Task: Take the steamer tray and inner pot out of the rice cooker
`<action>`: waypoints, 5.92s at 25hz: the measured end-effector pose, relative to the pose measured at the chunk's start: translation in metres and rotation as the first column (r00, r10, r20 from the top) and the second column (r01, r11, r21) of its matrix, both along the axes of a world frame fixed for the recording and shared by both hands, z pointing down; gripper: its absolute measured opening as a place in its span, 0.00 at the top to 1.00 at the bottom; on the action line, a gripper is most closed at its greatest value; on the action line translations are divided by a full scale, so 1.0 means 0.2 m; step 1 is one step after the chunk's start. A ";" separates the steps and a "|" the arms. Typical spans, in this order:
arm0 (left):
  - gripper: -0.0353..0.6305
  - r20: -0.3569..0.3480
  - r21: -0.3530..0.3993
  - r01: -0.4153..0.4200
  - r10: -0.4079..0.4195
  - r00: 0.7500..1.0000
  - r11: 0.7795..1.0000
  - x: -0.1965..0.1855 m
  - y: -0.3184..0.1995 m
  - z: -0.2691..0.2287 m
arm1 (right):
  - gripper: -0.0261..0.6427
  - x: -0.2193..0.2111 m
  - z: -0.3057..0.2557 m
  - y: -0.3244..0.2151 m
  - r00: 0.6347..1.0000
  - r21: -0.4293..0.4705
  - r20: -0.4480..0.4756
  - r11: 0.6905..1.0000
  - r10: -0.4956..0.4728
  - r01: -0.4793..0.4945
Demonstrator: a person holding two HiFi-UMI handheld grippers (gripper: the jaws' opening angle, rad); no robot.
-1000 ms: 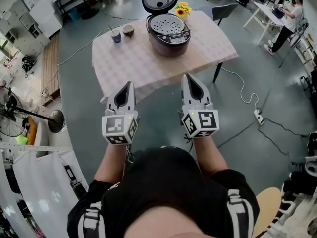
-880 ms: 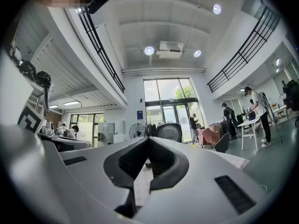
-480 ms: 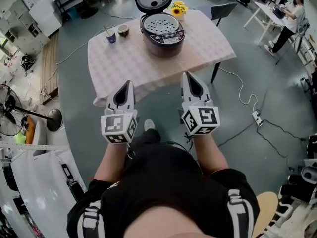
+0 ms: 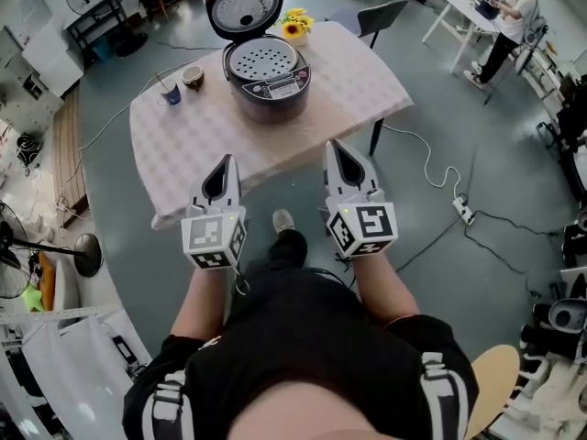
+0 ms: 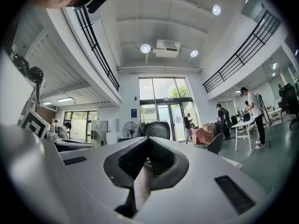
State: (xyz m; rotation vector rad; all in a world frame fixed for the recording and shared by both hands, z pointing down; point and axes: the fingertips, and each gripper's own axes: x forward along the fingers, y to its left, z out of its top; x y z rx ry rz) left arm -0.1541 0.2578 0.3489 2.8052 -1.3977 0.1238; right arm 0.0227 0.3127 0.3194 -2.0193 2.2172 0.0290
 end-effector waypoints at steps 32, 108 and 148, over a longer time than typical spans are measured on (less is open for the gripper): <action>0.94 -0.052 -0.062 0.076 -0.080 0.995 0.995 0.32 -1.77 0.01 | 0.96 0.44 0.05 -1.91 0.993 -0.124 -0.079 0.989 -0.085 0.075; 0.31 0.447 -0.465 0.359 -0.136 0.884 0.809 0.42 -2.36 0.79 | 0.37 0.55 0.90 -2.80 0.789 -0.700 -0.258 0.670 -0.558 0.245; 0.56 0.403 -0.704 0.396 -0.128 0.906 0.589 0.41 -2.40 1.03 | 0.71 0.60 1.14 -2.89 0.847 -0.857 -0.166 0.499 -0.506 0.130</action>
